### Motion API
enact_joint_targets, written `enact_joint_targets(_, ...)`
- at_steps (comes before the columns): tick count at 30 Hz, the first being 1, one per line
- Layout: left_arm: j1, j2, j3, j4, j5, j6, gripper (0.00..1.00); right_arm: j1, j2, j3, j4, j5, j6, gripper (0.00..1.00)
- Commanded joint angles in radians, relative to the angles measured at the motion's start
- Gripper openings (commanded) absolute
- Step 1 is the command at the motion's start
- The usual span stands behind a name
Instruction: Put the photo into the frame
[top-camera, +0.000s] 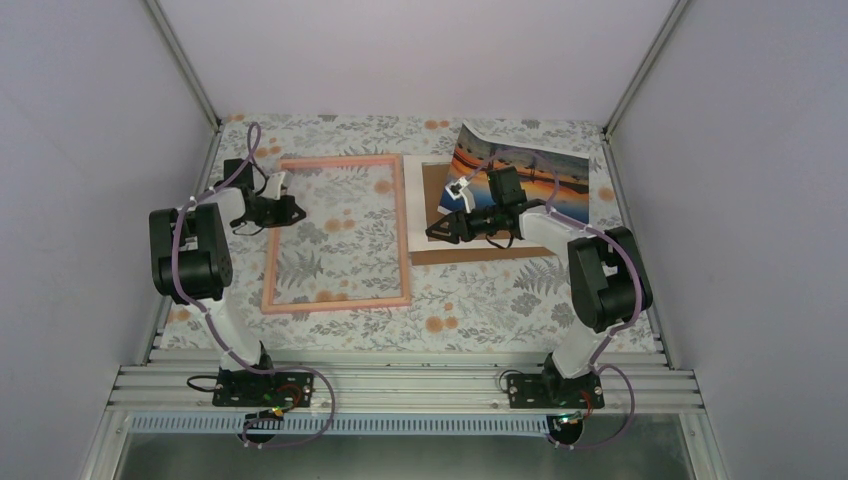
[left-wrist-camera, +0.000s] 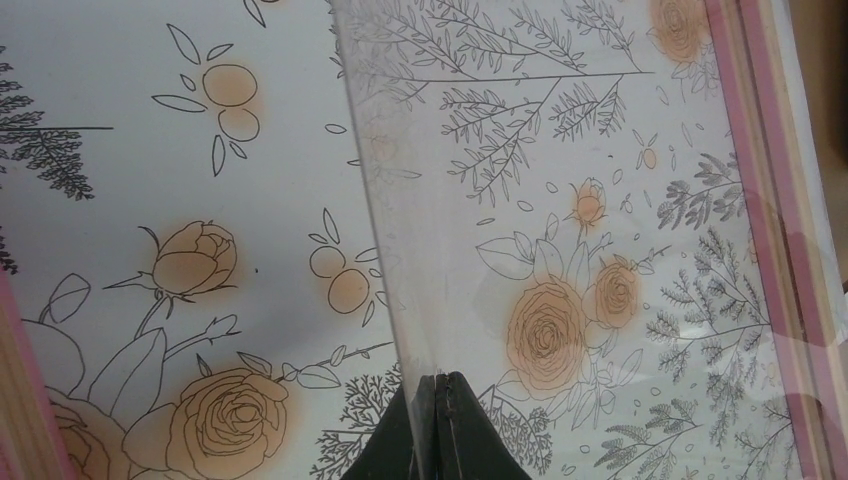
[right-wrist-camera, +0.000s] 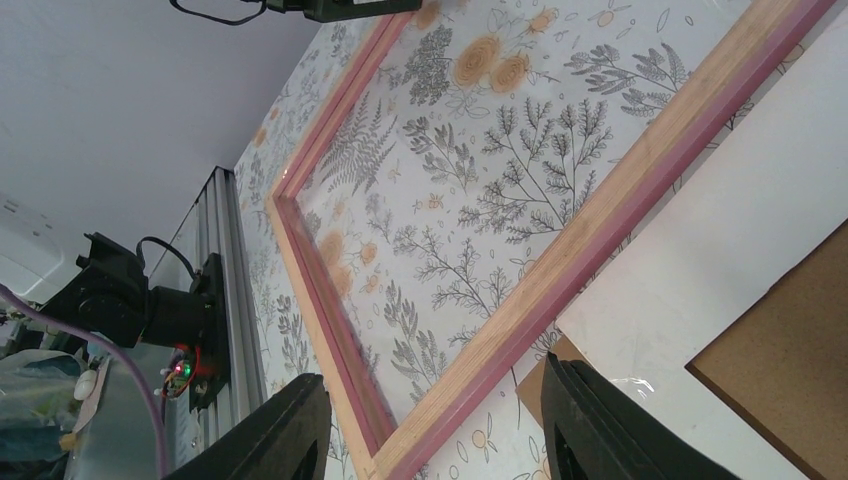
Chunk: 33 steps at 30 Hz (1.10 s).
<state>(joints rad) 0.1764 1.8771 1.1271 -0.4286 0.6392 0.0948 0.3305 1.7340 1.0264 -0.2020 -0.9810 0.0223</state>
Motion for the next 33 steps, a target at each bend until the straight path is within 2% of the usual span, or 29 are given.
enact_joint_targets(1,0.003,0.009,0.03,-0.027,-0.021,0.028,0.02,-0.011,-0.001,-0.014,0.016,-0.001,-0.024,0.53)
enact_joint_targets(33,0.003,-0.08,0.03,-0.071,-0.056,0.064,0.02,-0.018,-0.007,-0.037,0.036,-0.004,-0.015,0.53)
